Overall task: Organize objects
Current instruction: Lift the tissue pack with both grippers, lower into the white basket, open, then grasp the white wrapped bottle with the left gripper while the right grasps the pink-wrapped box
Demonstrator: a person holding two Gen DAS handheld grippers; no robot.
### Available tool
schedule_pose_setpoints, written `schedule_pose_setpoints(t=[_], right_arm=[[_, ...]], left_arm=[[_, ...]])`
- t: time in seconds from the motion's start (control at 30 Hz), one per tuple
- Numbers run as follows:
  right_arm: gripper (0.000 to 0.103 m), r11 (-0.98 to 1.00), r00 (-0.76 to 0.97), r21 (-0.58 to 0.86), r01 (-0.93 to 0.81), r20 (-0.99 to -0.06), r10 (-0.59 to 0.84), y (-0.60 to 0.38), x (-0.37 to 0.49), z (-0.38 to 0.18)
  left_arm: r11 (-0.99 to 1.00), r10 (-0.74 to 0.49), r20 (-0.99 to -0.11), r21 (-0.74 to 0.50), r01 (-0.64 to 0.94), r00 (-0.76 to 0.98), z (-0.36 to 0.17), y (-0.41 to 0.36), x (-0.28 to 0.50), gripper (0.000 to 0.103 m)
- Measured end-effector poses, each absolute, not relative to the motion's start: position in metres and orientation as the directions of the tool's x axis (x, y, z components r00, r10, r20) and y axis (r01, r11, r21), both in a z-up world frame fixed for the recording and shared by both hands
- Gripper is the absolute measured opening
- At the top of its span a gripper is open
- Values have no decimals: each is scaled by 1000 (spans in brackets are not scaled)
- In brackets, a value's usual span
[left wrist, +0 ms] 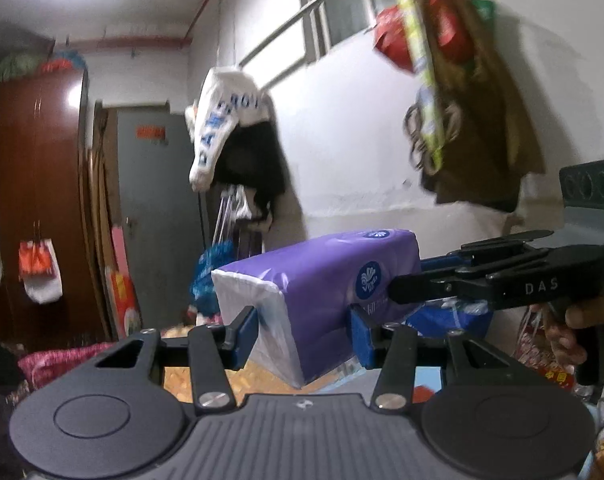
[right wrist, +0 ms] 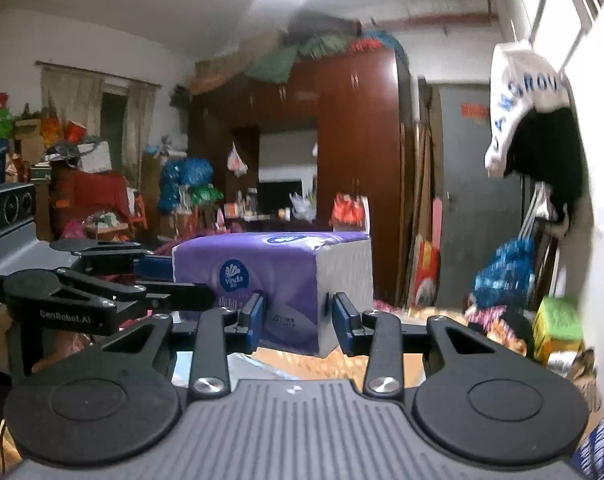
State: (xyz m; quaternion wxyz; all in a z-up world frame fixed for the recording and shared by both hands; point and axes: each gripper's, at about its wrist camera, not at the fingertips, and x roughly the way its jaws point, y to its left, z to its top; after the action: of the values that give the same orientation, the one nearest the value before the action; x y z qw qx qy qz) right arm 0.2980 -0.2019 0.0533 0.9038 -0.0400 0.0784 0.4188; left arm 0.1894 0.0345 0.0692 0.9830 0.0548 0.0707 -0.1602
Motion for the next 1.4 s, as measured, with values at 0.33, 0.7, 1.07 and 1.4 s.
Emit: schedule_pose_setpoints(t=[0.33, 0.7, 1.07, 1.4], right_arm=[[40, 663, 615, 47, -747, -327, 717, -167, 350, 32], [73, 698, 630, -8, -716, -438, 642, -154, 357, 33], [103, 791, 765, 25, -612, -237, 599, -243, 259, 38], [103, 783, 743, 231, -577, -248, 621, -295, 193, -34]], left_arm=[[964, -244, -352, 12, 265, 904, 57, 63, 268, 53], [981, -133, -432, 69, 180, 892, 56, 61, 281, 62], [993, -37, -211, 98, 59, 977, 60, 59, 162, 93], [1000, 7, -236, -10, -10, 972, -17, 49, 57, 93]])
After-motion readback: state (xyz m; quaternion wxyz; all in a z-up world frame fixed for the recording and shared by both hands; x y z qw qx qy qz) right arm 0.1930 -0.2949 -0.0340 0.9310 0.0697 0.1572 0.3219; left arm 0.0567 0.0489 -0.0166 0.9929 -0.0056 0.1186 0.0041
